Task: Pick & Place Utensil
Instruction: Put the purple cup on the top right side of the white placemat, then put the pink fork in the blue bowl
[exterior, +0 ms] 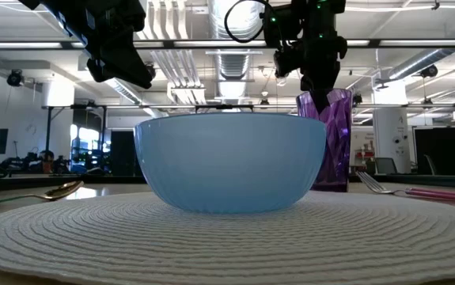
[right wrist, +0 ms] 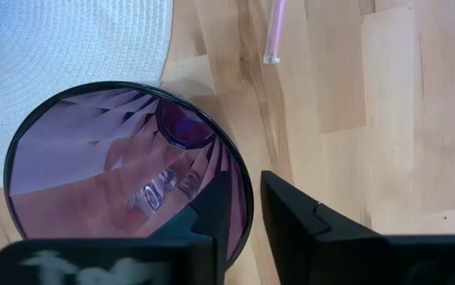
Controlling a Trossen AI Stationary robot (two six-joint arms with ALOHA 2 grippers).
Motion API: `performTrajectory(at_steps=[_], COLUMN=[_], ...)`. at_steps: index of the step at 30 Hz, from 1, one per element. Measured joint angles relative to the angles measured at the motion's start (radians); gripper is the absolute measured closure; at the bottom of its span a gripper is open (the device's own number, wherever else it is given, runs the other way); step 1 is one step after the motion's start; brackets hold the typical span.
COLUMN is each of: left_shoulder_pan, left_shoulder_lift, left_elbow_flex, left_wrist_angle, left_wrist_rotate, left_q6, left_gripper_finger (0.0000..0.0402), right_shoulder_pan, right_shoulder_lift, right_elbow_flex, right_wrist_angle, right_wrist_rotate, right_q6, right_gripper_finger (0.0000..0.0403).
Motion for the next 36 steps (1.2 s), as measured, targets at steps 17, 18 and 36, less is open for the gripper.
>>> performTrajectory(at_steps=[17, 18, 36], left_shoulder_pan=[0.000, 0.000, 0.000], left_shoulder_lift=[0.000, 0.000, 0.000], left_elbow_flex=[0.000, 0.000, 0.000], left_wrist_angle=[0.001, 0.000, -0.005], left_wrist_rotate=[0.000, 0.000, 0.000], left_q6=[0.000, 0.000, -0.016], left_gripper_finger=[0.0321, 0.0321, 0.0321], right_shoulder_pan=[0.000, 0.000, 0.002], right_shoulder_lift=[-0.073, -0.081, -0.369], right_elbow_flex=[0.043, 0.049, 0.100], right_wrist_angle=[-0.008, -0.011, -0.031], right_wrist_rotate=[0.000, 0.000, -0.001], right_q6=[-0.019, -0.019, 0.141], right_gripper_finger=[0.0257, 0.0256, 0.0270])
